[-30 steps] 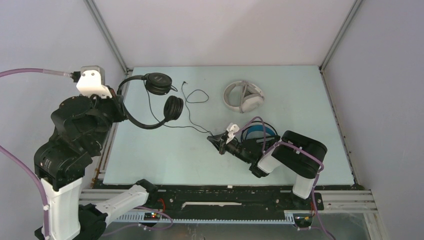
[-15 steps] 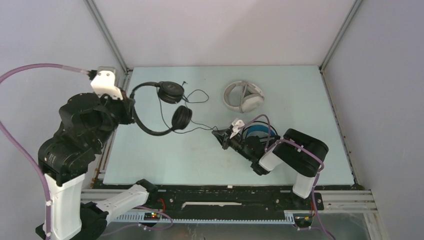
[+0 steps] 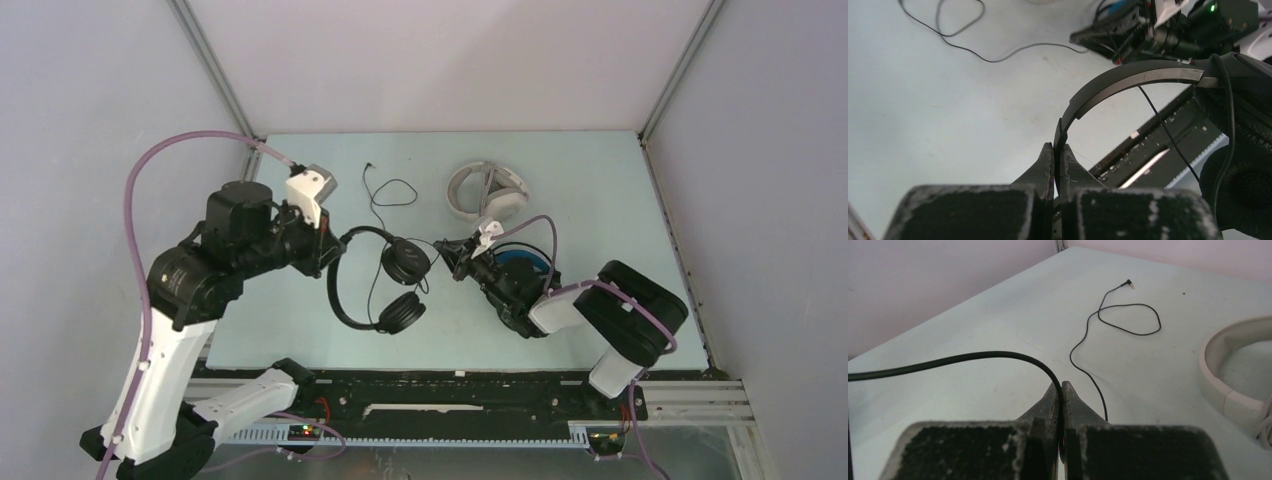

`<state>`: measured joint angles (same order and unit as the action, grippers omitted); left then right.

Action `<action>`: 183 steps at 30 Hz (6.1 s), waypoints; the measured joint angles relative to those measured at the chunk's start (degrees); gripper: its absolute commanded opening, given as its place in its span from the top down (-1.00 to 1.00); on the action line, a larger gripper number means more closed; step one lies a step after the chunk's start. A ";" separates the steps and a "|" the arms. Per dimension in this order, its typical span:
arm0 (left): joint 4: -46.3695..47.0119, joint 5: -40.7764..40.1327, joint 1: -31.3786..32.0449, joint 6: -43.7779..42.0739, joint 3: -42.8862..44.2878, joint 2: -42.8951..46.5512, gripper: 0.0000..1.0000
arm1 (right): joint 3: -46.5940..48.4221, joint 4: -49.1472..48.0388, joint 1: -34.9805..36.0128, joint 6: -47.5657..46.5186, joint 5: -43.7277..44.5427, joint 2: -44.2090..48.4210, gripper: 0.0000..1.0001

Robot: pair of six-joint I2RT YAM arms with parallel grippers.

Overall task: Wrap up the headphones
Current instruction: Wrap the headphones cable around the headphones.

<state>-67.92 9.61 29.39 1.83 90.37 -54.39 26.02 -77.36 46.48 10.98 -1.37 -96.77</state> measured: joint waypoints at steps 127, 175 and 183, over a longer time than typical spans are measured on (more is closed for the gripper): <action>24.55 -36.81 2.43 13.27 -18.32 -2.82 1.00 | 41.97 79.17 12.15 13.60 -20.61 16.39 1.00; 17.75 -19.52 -2.80 17.20 -10.51 3.52 1.00 | 14.82 29.24 17.20 -22.62 -4.63 16.76 -0.07; 16.52 -17.64 -2.80 17.22 -7.65 3.52 1.00 | 14.27 24.57 16.57 -23.63 -8.04 12.98 -0.03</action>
<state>-51.40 -8.03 26.59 19.05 82.72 -50.87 40.29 -52.80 63.05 -12.64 -9.41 -83.79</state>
